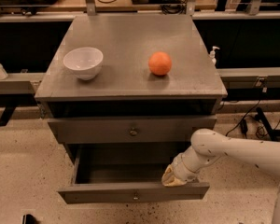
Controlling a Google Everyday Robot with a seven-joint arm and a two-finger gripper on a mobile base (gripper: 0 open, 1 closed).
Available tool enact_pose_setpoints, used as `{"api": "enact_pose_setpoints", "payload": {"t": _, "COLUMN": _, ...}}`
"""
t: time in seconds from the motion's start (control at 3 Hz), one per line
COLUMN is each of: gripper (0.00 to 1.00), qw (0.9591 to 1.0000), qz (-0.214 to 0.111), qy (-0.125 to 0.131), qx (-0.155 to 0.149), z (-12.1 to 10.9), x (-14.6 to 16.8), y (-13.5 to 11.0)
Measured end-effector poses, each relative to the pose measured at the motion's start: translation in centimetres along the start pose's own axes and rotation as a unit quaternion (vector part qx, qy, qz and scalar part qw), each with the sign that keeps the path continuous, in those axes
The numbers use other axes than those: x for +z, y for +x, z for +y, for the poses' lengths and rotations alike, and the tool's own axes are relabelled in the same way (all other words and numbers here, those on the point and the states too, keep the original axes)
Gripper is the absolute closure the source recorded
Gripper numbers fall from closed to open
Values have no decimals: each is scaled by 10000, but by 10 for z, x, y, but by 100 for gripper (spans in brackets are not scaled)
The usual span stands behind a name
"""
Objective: Open middle drawer
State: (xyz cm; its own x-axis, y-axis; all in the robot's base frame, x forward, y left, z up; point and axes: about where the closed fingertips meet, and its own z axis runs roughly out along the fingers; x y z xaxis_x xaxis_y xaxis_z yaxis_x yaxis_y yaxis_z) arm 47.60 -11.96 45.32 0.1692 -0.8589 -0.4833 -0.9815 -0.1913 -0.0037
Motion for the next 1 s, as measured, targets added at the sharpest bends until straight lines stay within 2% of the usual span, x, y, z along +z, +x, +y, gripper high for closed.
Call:
{"api": "enact_pose_setpoints", "payload": {"t": 0.33, "gripper": 28, "qw": 9998, "qz": 180, "qy": -9, "qx": -97, "z": -2, "x": -1, "y": -2}}
{"api": "enact_pose_setpoints", "payload": {"t": 0.67, "gripper": 4, "qw": 9981, "qz": 575, "qy": 181, "qx": -87, "z": -13, "x": -9, "y": -11}}
{"api": "enact_pose_setpoints", "payload": {"t": 1.0, "gripper": 41, "qw": 9950, "qz": 874, "qy": 478, "qx": -14, "z": -29, "x": -18, "y": -17}}
